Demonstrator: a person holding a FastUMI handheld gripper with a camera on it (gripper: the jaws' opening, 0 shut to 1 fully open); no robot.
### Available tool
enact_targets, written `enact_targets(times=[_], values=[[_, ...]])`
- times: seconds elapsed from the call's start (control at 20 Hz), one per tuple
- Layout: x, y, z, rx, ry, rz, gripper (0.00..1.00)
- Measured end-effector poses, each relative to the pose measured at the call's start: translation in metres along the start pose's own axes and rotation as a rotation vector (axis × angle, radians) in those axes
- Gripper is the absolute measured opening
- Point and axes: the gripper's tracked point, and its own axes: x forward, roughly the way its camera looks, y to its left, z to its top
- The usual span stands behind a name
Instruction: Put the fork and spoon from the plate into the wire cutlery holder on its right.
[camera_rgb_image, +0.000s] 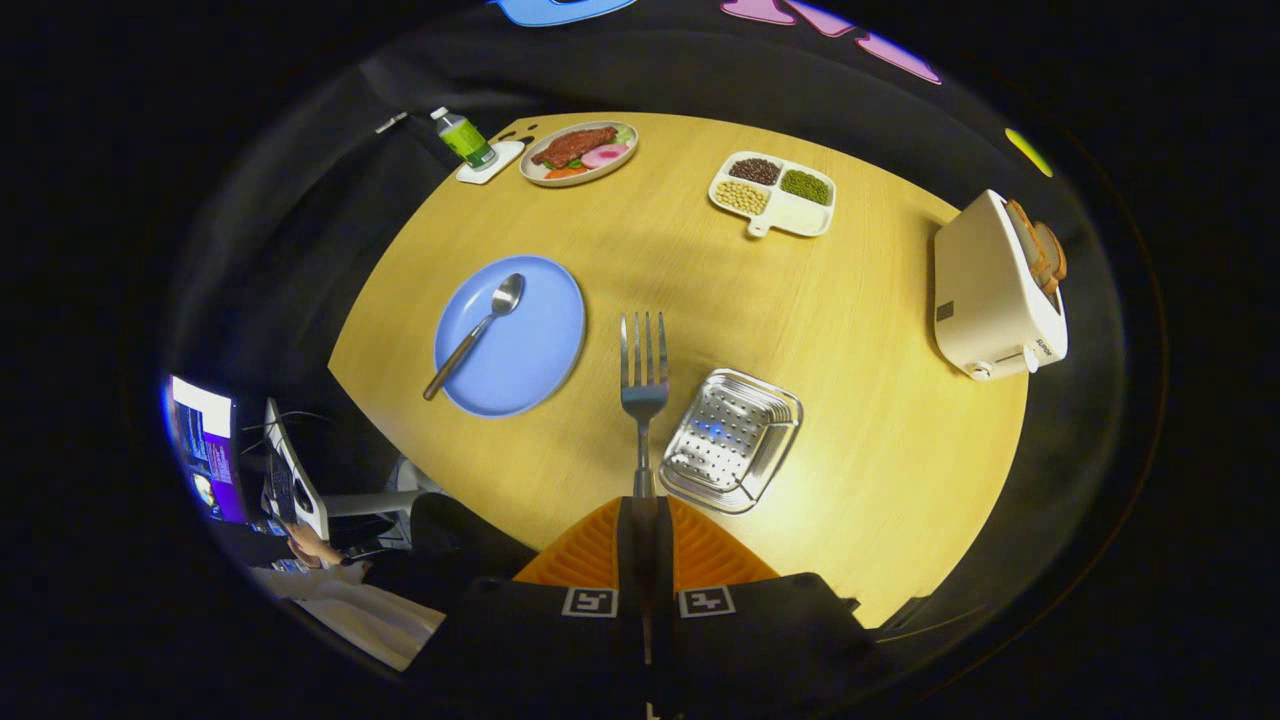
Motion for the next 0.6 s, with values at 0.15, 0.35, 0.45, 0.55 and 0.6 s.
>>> enact_targets(times=[0.15, 0.35, 0.45, 0.55, 0.6], values=[[0.0, -0.018, -0.015, -0.042, 0.076, -0.024, 0.08], [0.003, -0.04, -0.026, -0.11, 0.167, -0.065, 0.08], [0.007, -0.044, -0.028, -0.132, 0.203, -0.073, 0.08], [0.01, -0.046, -0.03, -0.157, 0.235, -0.076, 0.08], [0.013, -0.047, -0.03, -0.166, 0.251, -0.078, 0.08]])
